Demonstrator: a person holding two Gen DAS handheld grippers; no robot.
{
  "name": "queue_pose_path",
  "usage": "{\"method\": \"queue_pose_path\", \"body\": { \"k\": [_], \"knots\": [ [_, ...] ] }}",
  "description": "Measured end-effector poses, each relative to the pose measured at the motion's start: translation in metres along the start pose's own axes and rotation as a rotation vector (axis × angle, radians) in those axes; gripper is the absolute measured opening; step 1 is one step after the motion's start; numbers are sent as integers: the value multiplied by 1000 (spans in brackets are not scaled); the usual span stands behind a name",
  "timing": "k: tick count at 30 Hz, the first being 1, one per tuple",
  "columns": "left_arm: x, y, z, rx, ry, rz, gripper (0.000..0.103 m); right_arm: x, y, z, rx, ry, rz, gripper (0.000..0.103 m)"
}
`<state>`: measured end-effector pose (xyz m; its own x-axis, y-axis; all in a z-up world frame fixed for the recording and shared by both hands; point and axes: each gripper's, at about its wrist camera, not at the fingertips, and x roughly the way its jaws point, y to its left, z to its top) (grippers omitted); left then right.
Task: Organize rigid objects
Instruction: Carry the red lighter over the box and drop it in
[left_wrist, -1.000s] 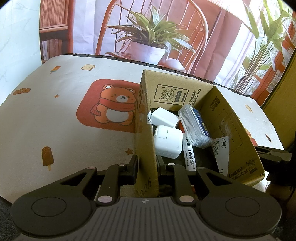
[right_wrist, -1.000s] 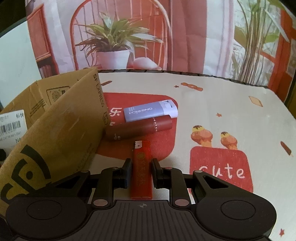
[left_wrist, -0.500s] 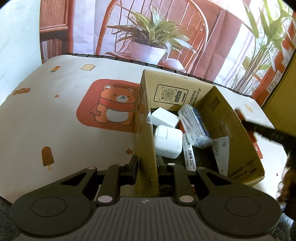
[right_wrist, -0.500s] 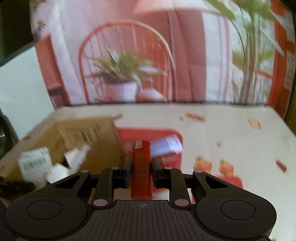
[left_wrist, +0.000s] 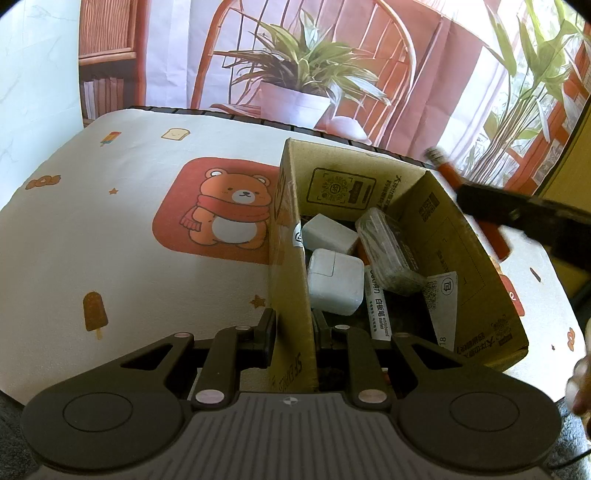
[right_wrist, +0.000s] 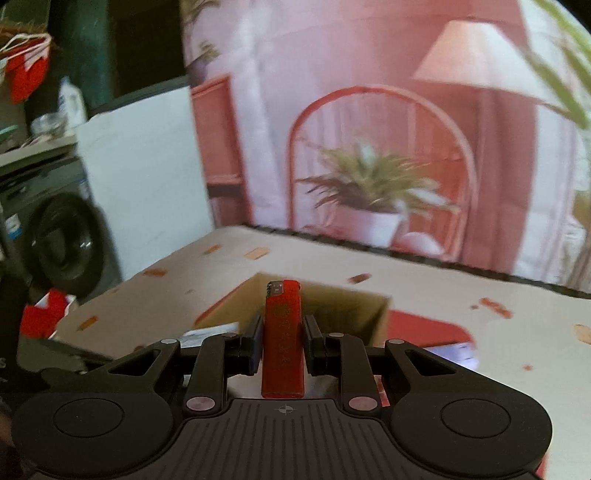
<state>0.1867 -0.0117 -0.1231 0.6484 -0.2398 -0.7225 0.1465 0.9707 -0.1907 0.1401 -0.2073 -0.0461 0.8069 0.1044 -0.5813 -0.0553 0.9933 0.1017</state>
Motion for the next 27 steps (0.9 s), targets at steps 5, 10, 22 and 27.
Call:
{"method": "queue_pose_path", "body": {
  "k": [5, 10, 22, 27],
  "knots": [
    [0, 0, 0, 0, -1, -1, 21, 26, 21, -8, -19, 102, 41, 20],
    [0, -1, 0, 0, -1, 0, 21, 41, 28, -17, -40, 179, 38, 20],
    [1, -2, 0, 1, 0, 2, 21, 48, 29, -25, -28, 232, 72, 21],
    [1, -1, 0, 1, 0, 2, 21, 49, 28, -25, -23, 238, 68, 21]
  ]
}}
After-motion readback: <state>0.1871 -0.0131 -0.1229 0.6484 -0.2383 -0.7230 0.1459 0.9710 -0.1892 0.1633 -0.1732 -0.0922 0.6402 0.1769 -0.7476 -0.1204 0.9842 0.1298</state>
